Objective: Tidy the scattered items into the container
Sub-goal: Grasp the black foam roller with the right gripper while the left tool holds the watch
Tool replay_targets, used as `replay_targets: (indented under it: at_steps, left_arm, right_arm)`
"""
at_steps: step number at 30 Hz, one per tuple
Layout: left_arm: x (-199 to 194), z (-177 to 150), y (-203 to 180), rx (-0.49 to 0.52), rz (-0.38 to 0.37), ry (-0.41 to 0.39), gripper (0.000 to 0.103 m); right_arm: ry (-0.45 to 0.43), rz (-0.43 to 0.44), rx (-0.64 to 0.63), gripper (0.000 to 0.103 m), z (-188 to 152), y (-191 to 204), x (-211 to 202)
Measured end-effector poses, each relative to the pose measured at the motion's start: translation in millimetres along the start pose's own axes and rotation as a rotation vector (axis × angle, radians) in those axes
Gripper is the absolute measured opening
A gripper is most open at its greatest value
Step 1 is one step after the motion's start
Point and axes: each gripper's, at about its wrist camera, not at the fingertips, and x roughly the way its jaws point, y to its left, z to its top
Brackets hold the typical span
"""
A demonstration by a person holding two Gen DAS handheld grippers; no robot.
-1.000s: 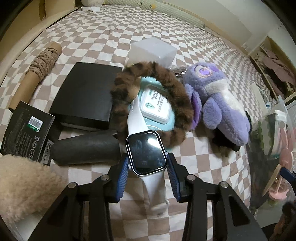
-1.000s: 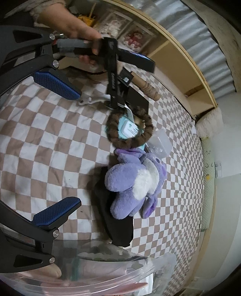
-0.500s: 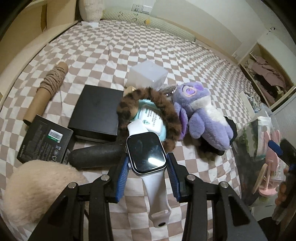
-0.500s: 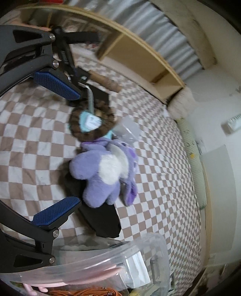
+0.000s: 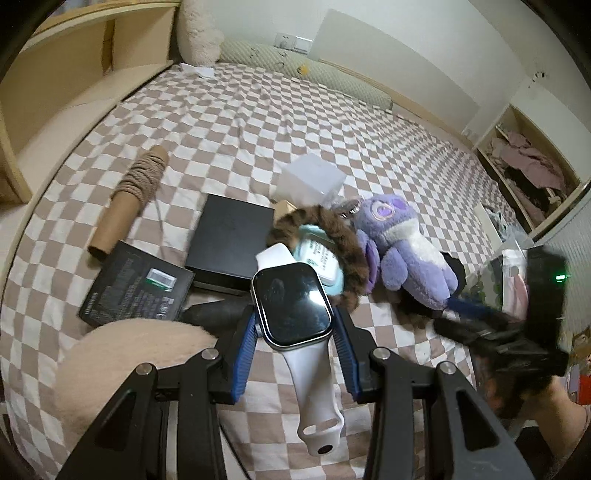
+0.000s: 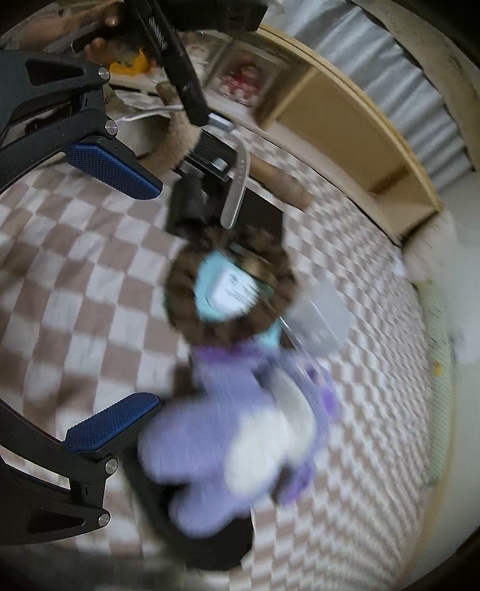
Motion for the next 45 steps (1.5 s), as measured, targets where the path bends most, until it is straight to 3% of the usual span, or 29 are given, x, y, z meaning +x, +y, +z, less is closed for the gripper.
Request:
replay_targets:
  at_steps: [5,7,9,18,21,25,28,32,35,38,41,45]
  left_arm:
    - [-20,2,14,-0.026,0.01,-0.049,0.04]
    - [-27,2,18,-0.036,0.007,-0.063,0.04]
    - [-34,3,20,-0.035,0.017,-0.08,0.04]
    - [-44,2,23,-0.026,0.028,-0.104,0.04]
    - [-43,1,24,-0.02,0.028,-0.096,0.04]
    - [-42,0,23,-0.012,0.025,-0.083,0.04]
    - [-42,0,22,-0.009,0.023,-0.084,0.04]
    - [-43,0,22,-0.011,0.027,-0.089,0.04]
    - [-42,-1,21,-0.01,0.032,-0.087,0.04]
    - [-42,-1,20,-0.015,0.035,-0.083,0.04]
    - [-43,0,20,-0.012,0.034,-0.086,0.04]
    - [-48,0,15,-0.009,0.032,-0.099,0.04]
  right_arm:
    - [0.072,0.068,-0.055,0.102,7,26,48]
    - [0.075,0.111,-0.057,0.087,11,35,66]
    - [0.077,0.147,-0.047,0.08,15,42,83]
    - [0.085,0.236,-0.039,0.057,14,60,132]
    - [0.116,0.279,-0.023,0.04,11,60,143]
    - [0.128,0.324,-0.043,0.027,10,68,145]
    - [0.155,0.436,-0.063,0.015,11,75,139]
    - [0.16,0.446,-0.168,0.014,10,97,135]
    - [0.186,0.412,-0.135,0.014,8,100,151]
    - [0.195,0.432,-0.048,0.012,10,96,162]
    - [0.194,0.452,-0.023,0.007,13,97,156]
    - [0.175,0.424,-0.029,0.007,20,91,137]
